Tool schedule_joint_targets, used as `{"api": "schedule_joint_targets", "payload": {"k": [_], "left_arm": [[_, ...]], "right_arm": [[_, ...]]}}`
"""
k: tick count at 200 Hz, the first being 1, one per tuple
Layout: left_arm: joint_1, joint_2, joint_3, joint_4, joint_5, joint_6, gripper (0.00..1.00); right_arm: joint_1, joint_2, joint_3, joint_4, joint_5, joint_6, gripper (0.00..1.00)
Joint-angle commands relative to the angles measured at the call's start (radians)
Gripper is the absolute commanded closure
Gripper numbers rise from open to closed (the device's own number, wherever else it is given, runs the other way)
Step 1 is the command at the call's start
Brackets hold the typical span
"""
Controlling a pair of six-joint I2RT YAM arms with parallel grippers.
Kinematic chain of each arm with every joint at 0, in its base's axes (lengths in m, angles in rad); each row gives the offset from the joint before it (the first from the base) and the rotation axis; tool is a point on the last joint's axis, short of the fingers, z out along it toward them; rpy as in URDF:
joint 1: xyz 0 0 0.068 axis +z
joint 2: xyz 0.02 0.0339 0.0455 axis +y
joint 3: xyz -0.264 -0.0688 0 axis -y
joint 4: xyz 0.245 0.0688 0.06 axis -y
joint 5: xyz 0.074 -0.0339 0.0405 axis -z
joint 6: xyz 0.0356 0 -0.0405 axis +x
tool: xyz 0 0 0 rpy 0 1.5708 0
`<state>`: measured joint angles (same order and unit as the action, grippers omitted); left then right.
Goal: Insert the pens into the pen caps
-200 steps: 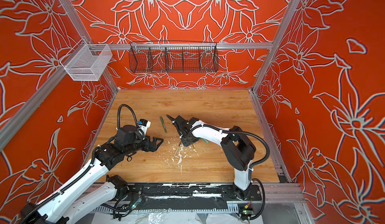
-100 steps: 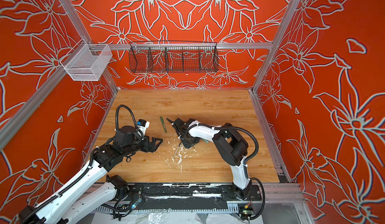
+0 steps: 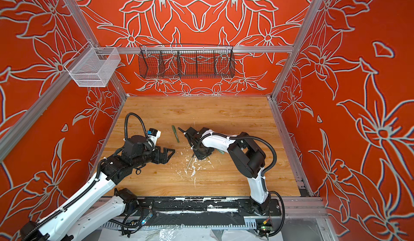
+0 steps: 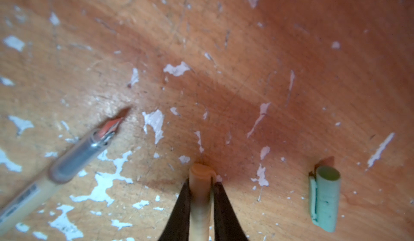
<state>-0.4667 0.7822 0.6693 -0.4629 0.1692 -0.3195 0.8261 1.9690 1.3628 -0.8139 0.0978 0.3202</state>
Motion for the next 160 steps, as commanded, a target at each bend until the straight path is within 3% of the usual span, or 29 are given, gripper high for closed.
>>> {"api": "schedule_joint_targets", "payload": {"k": [1,69,90,160], "left_arm": [[-0.009,0.009,-0.010,-0.003,0.001,-0.012,0.03],[-0.061,0.064,-0.013,0.009,0.026,0.001,0.03],[-0.106,0.131,-0.011,0.010,0.020,0.002,0.03],[-0.236,0.394,0.030,0.048,-0.013,0.007,0.01]], "right_arm": [[-0.007,0.015,-0.028,0.015,-0.005,0.002,0.86],[-0.067,-0.174,-0.134,0.157,-0.142,0.018,0.95],[-0.106,-0.282,-0.217,0.264,-0.213,0.046,1.00],[-0.237,-0.558,-0.497,0.561,-0.387,0.181,1.00]]}}
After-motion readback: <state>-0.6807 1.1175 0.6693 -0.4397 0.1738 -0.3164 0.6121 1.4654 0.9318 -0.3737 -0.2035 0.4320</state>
